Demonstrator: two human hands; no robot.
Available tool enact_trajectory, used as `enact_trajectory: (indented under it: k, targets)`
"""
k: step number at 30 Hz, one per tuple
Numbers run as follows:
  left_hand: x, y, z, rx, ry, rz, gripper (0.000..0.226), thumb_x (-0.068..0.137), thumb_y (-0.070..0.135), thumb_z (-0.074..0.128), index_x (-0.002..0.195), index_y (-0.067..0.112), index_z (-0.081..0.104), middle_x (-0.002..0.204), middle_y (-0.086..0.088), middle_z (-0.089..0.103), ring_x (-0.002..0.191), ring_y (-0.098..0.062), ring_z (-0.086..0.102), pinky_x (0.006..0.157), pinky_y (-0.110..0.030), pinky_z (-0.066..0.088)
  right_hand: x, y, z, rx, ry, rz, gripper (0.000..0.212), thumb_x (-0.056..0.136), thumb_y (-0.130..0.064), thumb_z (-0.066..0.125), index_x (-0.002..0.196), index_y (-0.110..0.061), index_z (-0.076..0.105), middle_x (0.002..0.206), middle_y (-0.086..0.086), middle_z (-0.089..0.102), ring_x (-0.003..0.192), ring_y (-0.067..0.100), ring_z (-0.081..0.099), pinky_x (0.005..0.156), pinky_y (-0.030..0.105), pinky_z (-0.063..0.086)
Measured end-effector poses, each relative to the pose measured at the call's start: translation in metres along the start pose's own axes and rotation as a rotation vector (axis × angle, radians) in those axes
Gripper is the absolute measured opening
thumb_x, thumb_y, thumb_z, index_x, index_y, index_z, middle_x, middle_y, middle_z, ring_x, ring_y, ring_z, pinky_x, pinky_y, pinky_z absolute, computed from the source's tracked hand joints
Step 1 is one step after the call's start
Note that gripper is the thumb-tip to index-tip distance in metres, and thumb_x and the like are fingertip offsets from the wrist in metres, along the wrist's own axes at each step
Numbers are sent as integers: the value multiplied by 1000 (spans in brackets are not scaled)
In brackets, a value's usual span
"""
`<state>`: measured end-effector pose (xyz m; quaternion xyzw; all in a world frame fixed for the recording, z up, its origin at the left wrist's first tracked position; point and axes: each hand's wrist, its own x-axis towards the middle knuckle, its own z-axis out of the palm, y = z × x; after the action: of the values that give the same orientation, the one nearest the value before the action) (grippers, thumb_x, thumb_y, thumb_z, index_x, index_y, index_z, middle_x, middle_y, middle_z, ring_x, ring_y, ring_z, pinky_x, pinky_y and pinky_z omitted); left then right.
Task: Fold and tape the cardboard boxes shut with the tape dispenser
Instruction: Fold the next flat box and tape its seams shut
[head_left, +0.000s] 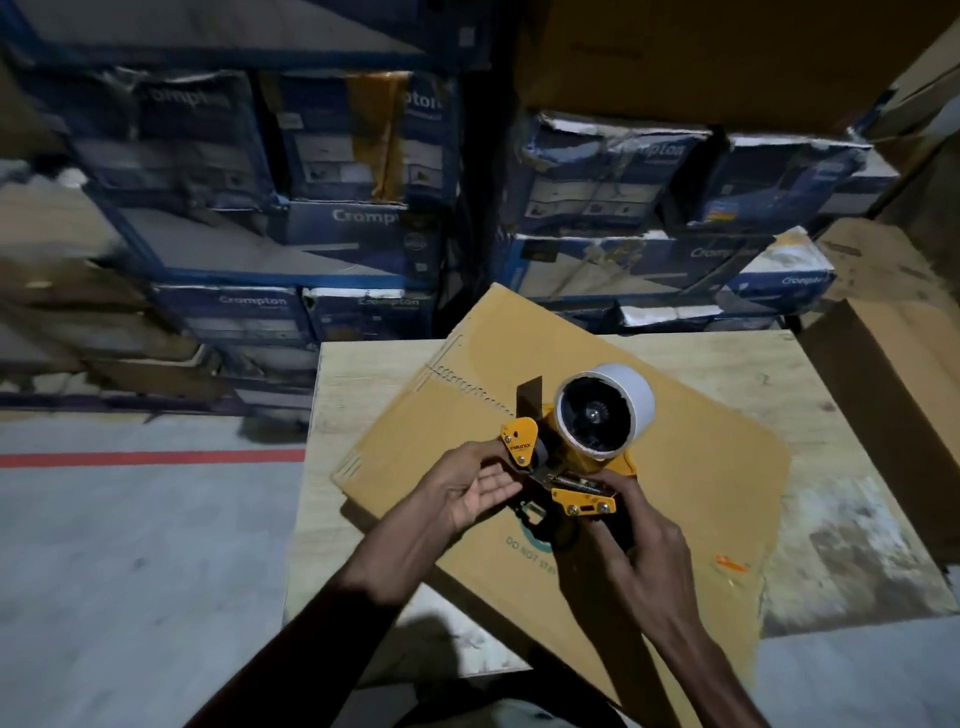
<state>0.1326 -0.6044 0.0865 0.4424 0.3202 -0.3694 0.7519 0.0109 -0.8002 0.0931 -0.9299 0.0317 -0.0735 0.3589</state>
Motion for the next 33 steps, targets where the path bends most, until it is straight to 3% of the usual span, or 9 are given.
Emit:
enact_trajectory:
  k: [3,6,8,11,14,17,20,26,33]
  targets:
    - [5,0,-4,66,15,-41,9,96,-6,59,104,-6,62,105,-26,69,79,-28,71,60,-32,63,4,-3,1,-6,-3,-30,54,93,-11,73,134,-41,53,84,-38,55,68,-9,55,57,9,37]
    - [8,4,-4,92,31,-54,12,101,-9,51,95,-9,61,75,-23,72,56,-24,73,62,-31,62,10,1,-3,-23,-4,-55,49,95,-17,70,133,-44,52,88,-41,54,71,-14,53,58,7,36]
    - [7,9,-2,111,44,-46,14,102,-11,47,95,-10,59,68,-23,71,51,-24,72,62,-32,62,13,5,-6,-39,-16,-77,47,95,-24,66,133,-47,50,93,-42,55,73,-17,52,62,6,35]
    - [6,16,-1,178,38,-29,17,102,-13,44,103,-9,60,69,-24,72,54,-25,74,56,-32,62,16,16,-7,-50,-34,-103,48,94,-25,66,134,-47,51,104,-35,63,75,-12,52,64,11,39]
    - [7,20,-1,230,42,-29,19,104,-10,44,102,-10,63,69,-22,73,54,-23,74,63,-31,61,23,26,-5,-67,-9,-162,47,91,-29,61,135,-43,53,115,-16,72,81,-3,57,64,20,47]
    - [6,20,-2,219,68,-25,18,104,-9,44,101,-13,62,67,-23,72,53,-23,73,61,-31,61,30,29,-4,-63,-1,-216,48,89,-35,54,136,-43,53,125,-13,71,96,9,69,69,31,58]
    - [9,21,-5,196,89,-12,18,104,-9,43,98,-12,60,68,-25,72,54,-24,74,55,-32,62,35,30,-2,-69,-7,-245,50,88,-34,54,136,-44,52,127,-13,70,98,13,71,68,37,61]
    - [16,27,-18,133,138,70,8,100,-8,56,100,-5,63,72,-21,74,56,-22,74,55,-31,63,42,31,0,-22,2,-248,47,89,-34,54,135,-45,52,122,-23,64,90,9,68,66,34,60]
    - [36,51,-29,175,209,225,5,94,-6,68,99,-5,67,76,-20,73,54,-16,72,51,-22,60,66,30,16,43,-78,-255,40,94,-30,58,132,-40,56,121,-18,68,102,4,67,79,29,55]
